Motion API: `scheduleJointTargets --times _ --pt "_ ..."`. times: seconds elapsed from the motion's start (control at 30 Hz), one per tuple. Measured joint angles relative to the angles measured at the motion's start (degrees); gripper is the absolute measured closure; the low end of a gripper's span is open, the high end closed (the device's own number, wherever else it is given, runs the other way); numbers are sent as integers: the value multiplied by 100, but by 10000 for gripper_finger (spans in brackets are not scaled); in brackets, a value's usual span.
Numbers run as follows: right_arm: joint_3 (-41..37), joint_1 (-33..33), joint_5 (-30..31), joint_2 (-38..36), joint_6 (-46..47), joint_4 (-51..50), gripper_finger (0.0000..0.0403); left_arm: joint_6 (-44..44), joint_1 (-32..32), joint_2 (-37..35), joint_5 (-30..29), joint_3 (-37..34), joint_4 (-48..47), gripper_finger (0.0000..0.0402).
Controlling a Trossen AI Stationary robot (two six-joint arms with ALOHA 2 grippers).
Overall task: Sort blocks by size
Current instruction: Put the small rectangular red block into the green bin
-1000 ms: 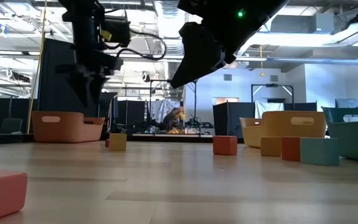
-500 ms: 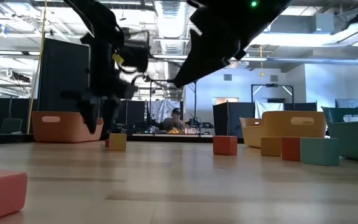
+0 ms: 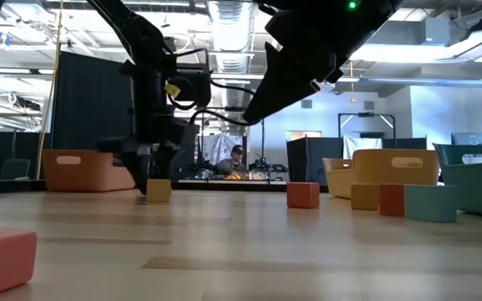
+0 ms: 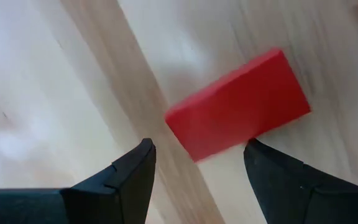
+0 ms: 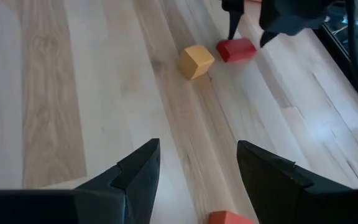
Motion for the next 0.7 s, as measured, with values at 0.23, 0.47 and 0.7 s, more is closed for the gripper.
scheduleJointTargets --times 0.23,0.47,0.7 --pt "2 0 0 0 44 0 159 286 -37 0 487 0 163 168" --pt "1 0 2 0 44 0 159 171 -62 0 495 0 542 170" --pt "1 2 2 0 49 0 159 161 -102 4 487 0 957 202"
